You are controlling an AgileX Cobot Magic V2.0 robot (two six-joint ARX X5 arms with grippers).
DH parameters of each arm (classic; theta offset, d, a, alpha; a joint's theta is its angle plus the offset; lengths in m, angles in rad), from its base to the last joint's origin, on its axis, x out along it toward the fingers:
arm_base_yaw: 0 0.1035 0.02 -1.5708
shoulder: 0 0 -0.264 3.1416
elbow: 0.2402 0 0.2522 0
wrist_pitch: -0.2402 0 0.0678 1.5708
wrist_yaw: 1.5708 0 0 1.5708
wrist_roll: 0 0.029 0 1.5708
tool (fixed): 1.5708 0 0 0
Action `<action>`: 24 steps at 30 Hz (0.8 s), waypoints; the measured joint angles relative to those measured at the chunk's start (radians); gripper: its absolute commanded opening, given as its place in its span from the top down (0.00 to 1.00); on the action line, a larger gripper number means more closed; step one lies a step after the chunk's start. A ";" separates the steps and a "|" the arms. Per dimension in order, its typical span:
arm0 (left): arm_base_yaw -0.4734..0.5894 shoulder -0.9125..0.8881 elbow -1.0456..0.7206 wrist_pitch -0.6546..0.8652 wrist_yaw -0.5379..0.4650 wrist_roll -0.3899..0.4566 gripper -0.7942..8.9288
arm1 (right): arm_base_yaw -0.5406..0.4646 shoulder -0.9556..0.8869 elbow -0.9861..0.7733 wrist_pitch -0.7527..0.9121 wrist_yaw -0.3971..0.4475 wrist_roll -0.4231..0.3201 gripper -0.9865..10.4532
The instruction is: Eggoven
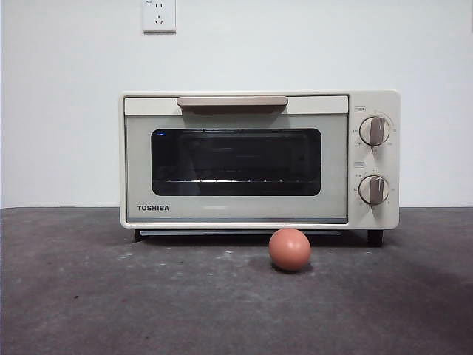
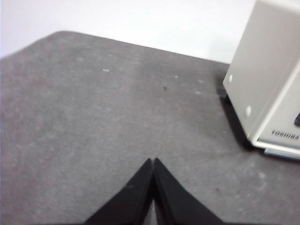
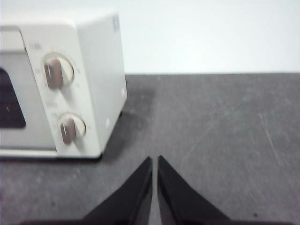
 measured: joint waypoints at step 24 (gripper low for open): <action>0.000 0.032 0.108 -0.122 0.243 -0.248 0.91 | 0.000 0.007 0.135 -0.051 -0.058 0.313 0.91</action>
